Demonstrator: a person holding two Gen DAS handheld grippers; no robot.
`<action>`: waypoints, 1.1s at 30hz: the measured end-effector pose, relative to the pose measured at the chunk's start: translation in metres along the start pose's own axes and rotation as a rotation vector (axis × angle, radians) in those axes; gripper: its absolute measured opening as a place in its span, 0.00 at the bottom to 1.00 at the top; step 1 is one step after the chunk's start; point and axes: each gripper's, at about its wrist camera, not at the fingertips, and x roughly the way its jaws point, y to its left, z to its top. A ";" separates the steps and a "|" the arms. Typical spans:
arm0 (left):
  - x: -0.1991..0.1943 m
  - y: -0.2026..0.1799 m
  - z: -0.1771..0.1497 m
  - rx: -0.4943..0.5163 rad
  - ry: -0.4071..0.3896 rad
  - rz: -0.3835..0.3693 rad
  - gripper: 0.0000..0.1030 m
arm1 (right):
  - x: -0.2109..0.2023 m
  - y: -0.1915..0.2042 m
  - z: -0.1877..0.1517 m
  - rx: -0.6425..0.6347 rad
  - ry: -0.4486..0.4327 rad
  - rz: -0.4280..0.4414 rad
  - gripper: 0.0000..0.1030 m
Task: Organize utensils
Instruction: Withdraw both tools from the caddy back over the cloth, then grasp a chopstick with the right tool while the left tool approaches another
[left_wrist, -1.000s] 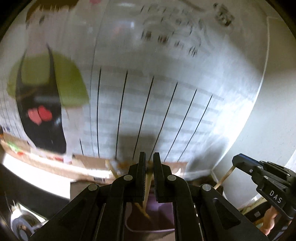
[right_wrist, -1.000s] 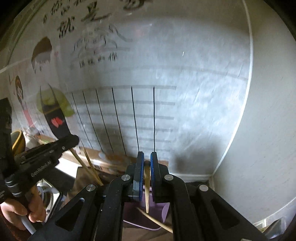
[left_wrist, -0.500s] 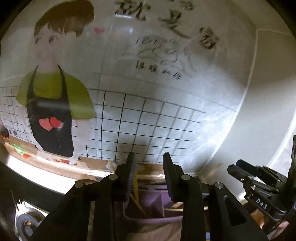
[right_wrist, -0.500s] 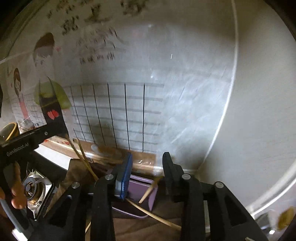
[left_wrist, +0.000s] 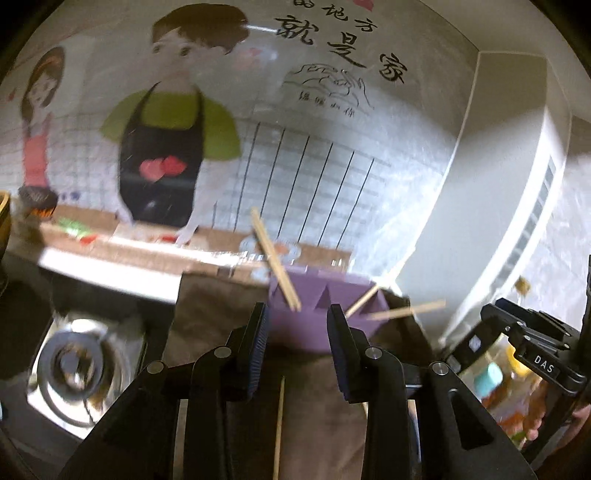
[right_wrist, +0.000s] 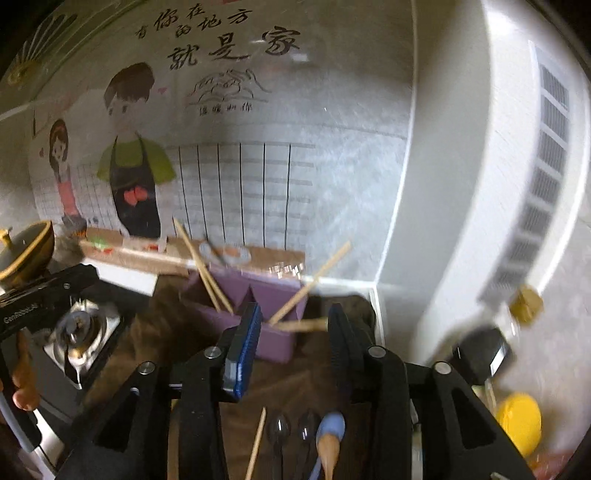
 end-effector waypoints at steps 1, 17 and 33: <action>-0.006 0.001 -0.011 0.003 0.005 0.007 0.33 | -0.004 0.002 -0.011 -0.010 0.004 -0.017 0.38; -0.046 0.010 -0.165 0.053 0.185 0.059 0.33 | -0.033 0.027 -0.169 0.031 0.157 0.093 0.41; -0.066 0.013 -0.214 0.077 0.210 0.112 0.33 | 0.000 0.042 -0.243 0.106 0.338 0.138 0.22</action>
